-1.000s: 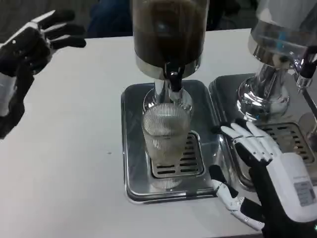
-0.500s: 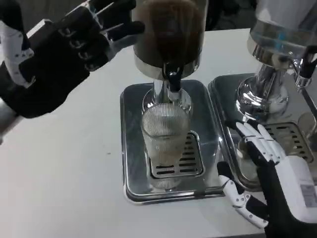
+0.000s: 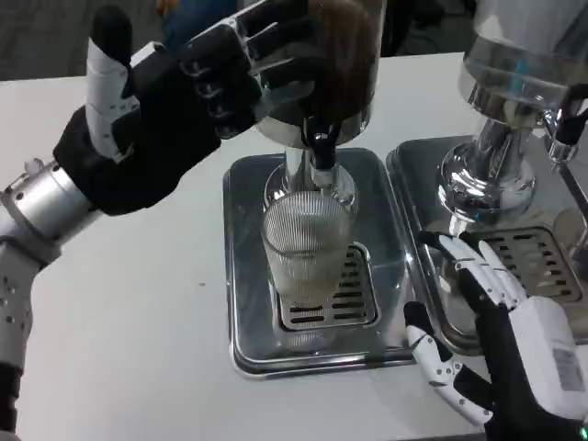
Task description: Grasp the cup under the faucet to collect the drink, then remove the cup.
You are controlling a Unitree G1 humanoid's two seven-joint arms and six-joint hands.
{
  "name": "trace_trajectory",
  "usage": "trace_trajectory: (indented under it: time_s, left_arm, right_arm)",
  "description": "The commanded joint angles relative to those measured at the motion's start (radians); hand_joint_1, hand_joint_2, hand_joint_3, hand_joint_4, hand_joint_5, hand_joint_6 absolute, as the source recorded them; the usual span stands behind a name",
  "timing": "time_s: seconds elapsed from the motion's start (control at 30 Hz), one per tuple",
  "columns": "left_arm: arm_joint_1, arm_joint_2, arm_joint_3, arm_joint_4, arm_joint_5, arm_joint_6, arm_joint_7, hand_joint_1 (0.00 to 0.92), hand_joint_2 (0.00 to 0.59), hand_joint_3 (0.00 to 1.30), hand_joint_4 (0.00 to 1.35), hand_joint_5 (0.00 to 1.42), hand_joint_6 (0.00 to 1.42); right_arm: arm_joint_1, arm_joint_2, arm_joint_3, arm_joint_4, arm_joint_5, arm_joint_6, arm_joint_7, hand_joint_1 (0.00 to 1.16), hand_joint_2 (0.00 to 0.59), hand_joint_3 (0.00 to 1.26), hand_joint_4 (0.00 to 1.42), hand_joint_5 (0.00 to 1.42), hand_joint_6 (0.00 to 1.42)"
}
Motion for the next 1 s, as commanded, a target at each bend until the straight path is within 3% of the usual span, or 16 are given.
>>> trace_trajectory:
  time_s: [0.03, 0.37, 0.7, 1.0]
  left_arm:
    - [-0.041, -0.017, -0.010, 0.023, 0.042, -0.009, -0.014, 0.000, 0.023, 0.14, 0.06, 0.16, 0.07]
    - [-0.090, -0.052, -0.050, 0.161, 0.184, -0.110, -0.026, 0.000, 0.022, 0.13, 0.05, 0.15, 0.07]
    - [-0.080, -0.073, -0.078, 0.203, 0.294, -0.277, -0.007, 0.000, 0.023, 0.13, 0.05, 0.14, 0.06]
    - [-0.072, -0.062, -0.124, 0.228, 0.412, -0.473, 0.016, 0.000, 0.024, 0.13, 0.04, 0.13, 0.04]
  right_arm:
    - [0.005, 0.013, -0.003, 0.000, 0.012, -0.013, -0.018, 0.36, 0.461, 0.22, 0.17, 0.09, 0.14]
    - [0.015, 0.029, -0.001, -0.008, 0.005, -0.015, -0.026, 0.35, 0.461, 0.22, 0.18, 0.09, 0.14]
    - [0.019, 0.034, -0.001, -0.008, 0.011, -0.019, -0.026, 0.35, 0.461, 0.23, 0.19, 0.09, 0.15]
    - [0.017, 0.035, -0.001, -0.005, 0.023, -0.019, -0.021, 0.34, 0.451, 0.23, 0.21, 0.10, 0.15]
